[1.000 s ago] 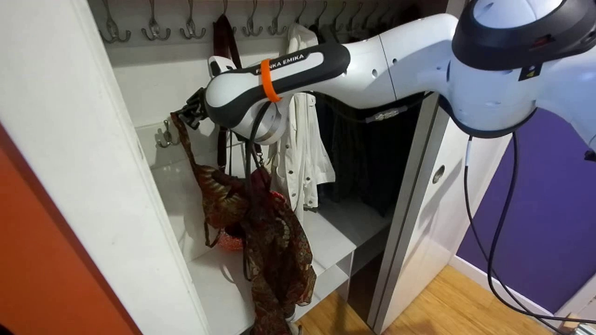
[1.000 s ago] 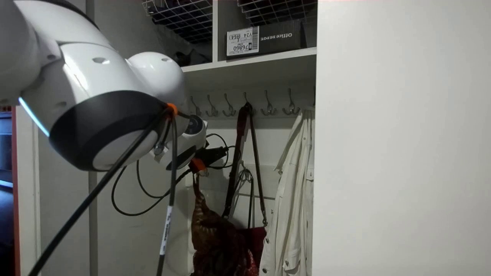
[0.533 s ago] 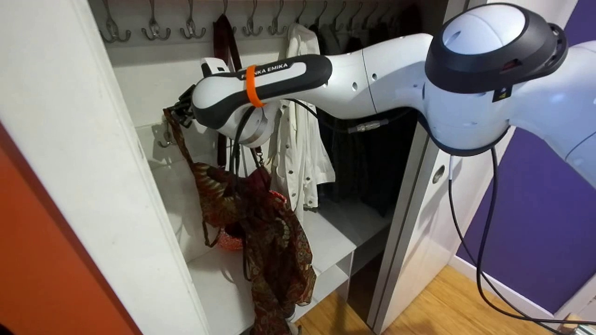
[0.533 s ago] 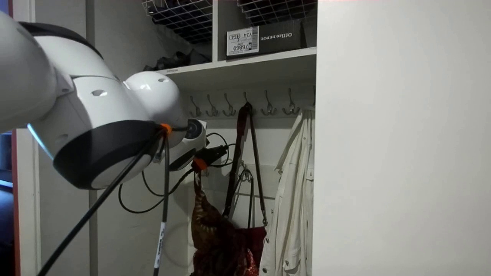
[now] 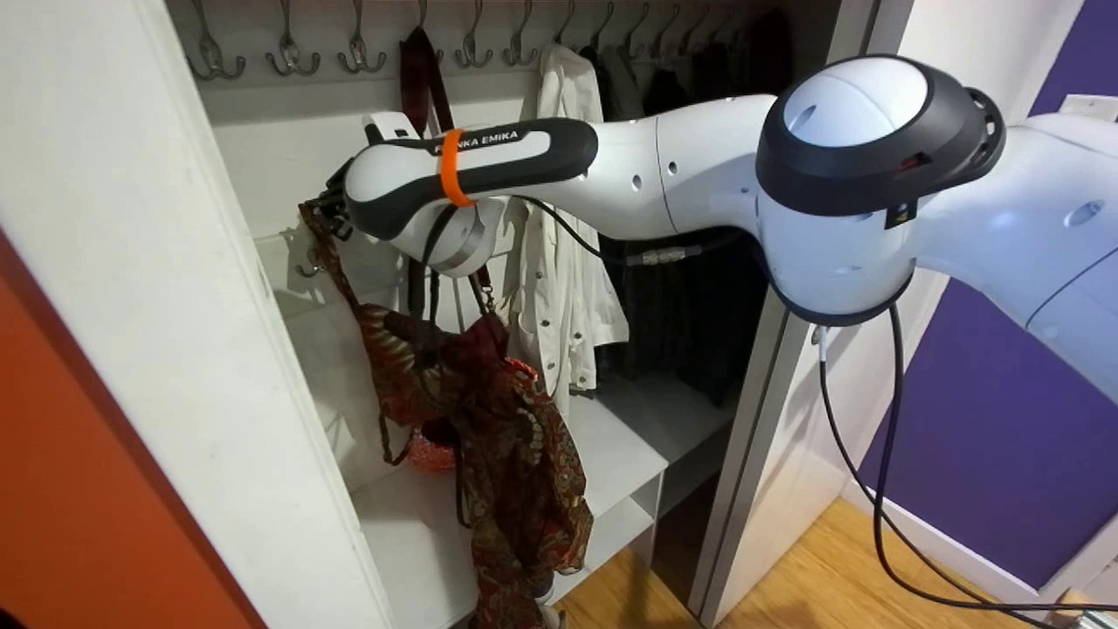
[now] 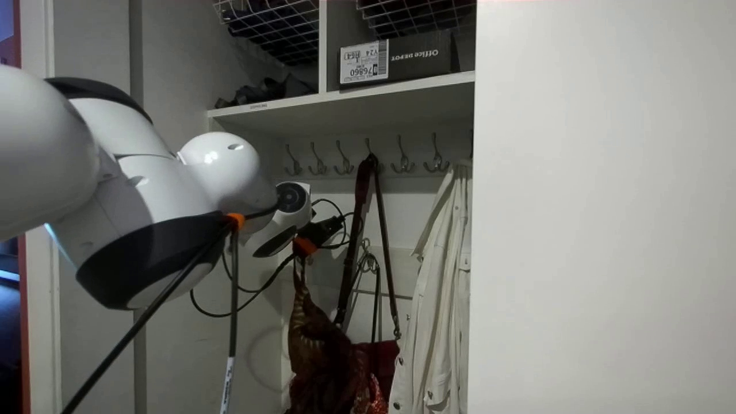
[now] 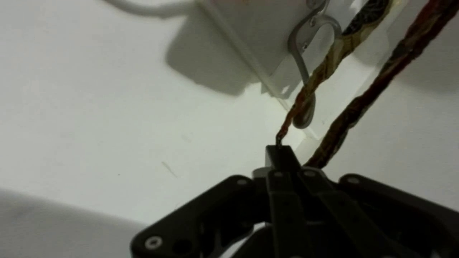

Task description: Pick up one brown strap from the bottom hangers and hang it on the far left bottom hanger in the closet

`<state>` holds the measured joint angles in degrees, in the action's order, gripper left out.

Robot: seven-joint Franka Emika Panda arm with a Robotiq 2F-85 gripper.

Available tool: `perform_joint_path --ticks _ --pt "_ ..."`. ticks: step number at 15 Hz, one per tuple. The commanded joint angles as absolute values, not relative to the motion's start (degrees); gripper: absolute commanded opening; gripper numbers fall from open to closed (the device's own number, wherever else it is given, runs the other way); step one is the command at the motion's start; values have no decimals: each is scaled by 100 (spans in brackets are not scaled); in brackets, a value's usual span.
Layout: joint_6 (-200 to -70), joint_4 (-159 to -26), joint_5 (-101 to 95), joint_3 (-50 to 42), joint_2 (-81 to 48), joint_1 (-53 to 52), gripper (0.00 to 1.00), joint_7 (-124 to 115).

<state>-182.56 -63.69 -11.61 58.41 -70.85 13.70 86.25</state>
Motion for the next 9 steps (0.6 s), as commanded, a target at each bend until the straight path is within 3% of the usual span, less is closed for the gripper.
perform_joint_path --ticks 1,9 --pt "-17958 -5604 -1278 5879 -7424 1012 0 8909" --pt "-17494 -4687 -1265 5866 -7718 608 0 9528"
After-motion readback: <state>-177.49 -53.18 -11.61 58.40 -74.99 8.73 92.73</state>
